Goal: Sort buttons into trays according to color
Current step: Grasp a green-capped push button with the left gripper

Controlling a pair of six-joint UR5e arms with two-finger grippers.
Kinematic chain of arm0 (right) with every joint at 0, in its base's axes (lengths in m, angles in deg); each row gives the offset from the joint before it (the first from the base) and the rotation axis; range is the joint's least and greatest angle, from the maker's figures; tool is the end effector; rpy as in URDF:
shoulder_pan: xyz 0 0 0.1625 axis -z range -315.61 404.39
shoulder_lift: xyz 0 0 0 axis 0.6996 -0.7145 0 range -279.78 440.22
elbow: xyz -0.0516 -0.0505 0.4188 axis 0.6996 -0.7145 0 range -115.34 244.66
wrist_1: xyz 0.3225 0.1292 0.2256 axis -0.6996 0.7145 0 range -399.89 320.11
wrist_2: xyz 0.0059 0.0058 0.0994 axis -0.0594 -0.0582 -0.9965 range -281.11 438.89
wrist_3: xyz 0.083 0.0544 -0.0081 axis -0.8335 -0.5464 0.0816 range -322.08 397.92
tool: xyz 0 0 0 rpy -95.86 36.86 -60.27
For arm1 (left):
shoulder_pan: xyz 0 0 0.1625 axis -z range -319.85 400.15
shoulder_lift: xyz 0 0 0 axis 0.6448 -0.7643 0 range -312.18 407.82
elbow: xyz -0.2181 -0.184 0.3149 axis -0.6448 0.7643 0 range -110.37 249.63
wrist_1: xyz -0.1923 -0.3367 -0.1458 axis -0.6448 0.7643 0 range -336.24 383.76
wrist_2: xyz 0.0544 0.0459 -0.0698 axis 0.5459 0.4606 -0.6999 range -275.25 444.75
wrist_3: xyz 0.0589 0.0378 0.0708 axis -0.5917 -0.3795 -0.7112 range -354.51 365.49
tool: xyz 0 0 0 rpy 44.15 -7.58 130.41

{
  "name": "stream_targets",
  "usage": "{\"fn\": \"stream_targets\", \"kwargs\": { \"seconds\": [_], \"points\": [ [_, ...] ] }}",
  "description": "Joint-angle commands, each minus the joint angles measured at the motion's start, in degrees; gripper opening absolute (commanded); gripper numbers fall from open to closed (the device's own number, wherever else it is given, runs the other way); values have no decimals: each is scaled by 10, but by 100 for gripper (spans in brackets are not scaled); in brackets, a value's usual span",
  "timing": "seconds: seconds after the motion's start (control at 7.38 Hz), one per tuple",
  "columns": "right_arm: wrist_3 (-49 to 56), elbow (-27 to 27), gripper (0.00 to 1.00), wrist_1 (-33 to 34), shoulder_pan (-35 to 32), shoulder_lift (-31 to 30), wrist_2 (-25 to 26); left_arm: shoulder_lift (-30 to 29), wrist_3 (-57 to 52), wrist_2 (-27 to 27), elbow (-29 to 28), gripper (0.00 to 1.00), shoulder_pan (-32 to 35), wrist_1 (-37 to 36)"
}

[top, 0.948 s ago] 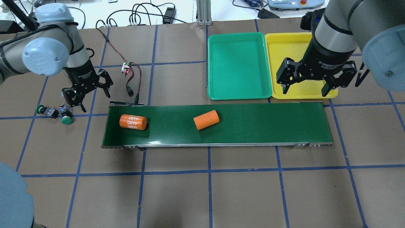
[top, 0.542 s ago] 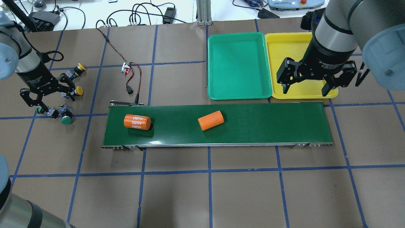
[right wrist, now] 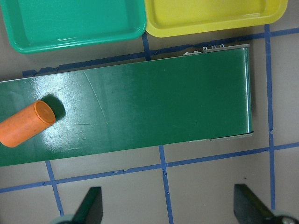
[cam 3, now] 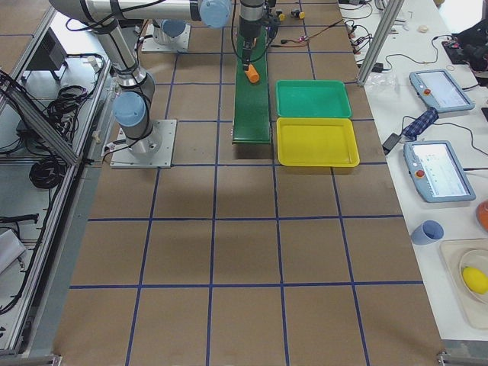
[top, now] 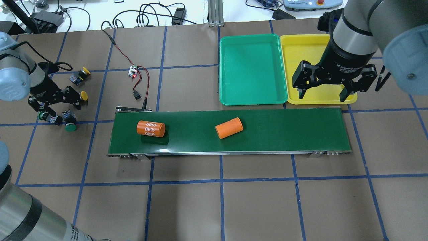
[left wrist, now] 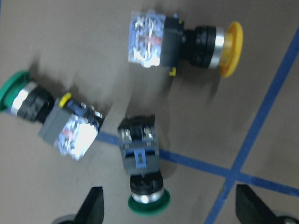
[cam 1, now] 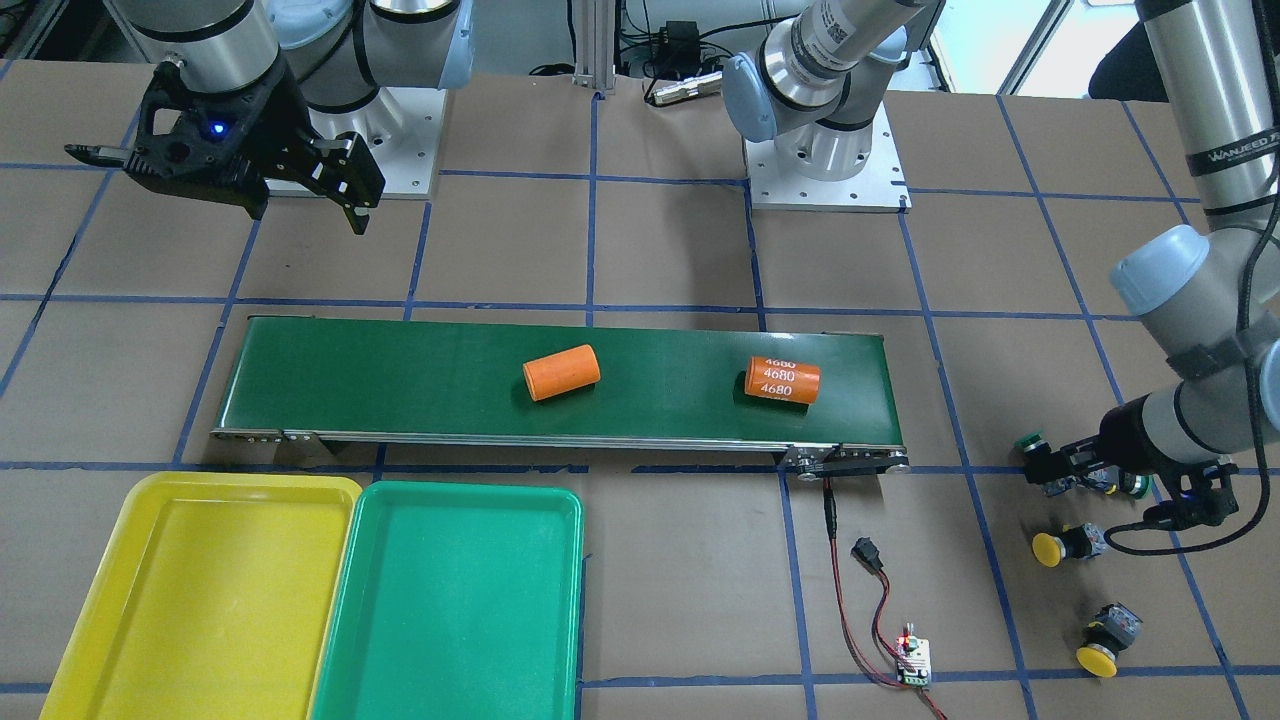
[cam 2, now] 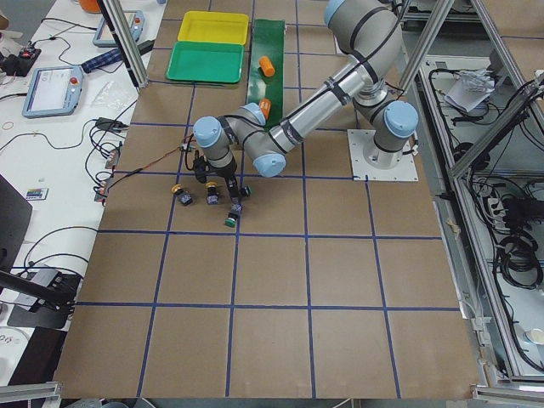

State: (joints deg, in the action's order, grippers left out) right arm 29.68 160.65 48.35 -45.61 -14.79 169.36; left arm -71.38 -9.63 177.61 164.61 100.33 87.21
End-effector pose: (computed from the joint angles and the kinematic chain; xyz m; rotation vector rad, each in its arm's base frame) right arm 0.1325 -0.4499 0.4749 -0.2246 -3.1210 -0.0739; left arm 0.1957 -0.5995 0.2014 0.3956 -3.1039 -0.2224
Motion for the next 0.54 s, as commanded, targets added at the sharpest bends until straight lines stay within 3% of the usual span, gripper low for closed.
{"fn": "stream_targets", "kwargs": {
  "seconds": [0.0, 0.14, 0.41],
  "points": [
    [0, 0, 100, 2, 0, 0, -1, -15, -9, 0, 26, 93, -6, -26],
    [-1, 0, 100, 2, 0, 0, -4, -15, -3, 0, 30, 56, -8, -26],
    [0, 1, 100, -3, 0, -1, -2, -10, -4, 4, 30, 10, -9, -21]
  ]
}}
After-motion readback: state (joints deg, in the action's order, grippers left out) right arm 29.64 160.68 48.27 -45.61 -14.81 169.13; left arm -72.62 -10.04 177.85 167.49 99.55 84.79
